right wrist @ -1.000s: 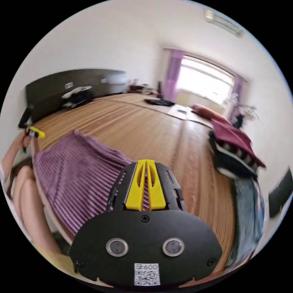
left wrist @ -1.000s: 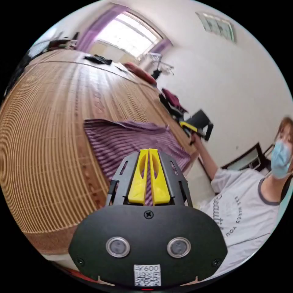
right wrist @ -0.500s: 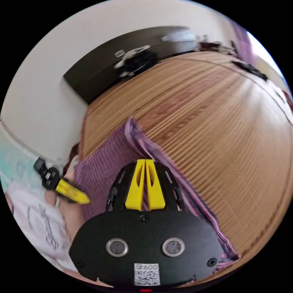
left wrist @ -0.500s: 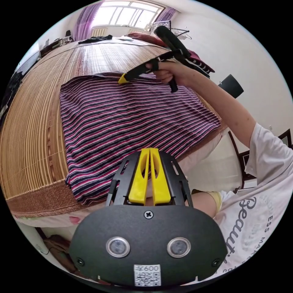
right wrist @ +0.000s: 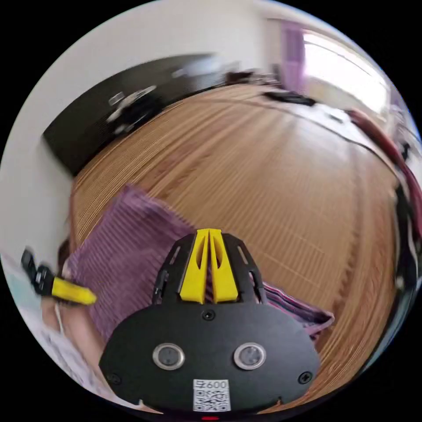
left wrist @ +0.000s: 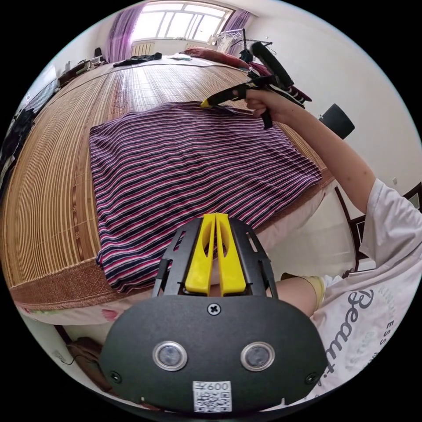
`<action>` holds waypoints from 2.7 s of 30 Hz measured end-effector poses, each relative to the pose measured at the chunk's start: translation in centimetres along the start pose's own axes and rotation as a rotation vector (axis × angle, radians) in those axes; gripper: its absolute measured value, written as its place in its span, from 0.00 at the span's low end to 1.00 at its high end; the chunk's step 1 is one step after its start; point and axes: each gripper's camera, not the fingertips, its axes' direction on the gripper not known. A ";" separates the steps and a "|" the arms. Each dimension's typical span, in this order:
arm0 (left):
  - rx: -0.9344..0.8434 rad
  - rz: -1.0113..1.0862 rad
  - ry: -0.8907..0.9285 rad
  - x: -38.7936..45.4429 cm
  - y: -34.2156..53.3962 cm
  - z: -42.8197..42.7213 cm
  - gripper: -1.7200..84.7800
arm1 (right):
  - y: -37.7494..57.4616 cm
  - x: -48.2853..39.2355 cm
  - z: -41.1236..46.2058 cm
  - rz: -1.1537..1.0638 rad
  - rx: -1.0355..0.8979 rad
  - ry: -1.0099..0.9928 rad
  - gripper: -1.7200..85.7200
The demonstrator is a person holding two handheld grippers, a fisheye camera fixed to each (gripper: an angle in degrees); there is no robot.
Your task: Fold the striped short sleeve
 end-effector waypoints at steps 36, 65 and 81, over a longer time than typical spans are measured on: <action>0.010 0.020 -0.062 -9.1 1.3 -1.1 0.03 | -2.8 9.4 -22.3 0.351 -0.147 -0.141 0.01; 0.234 -0.204 -0.018 -25.0 14.5 -26.0 0.02 | 16.6 -8.0 -41.8 0.238 -0.210 0.252 0.01; 0.456 0.014 0.196 -28.9 21.4 -41.1 0.15 | 24.1 -4.5 -48.8 0.301 -0.034 0.287 0.01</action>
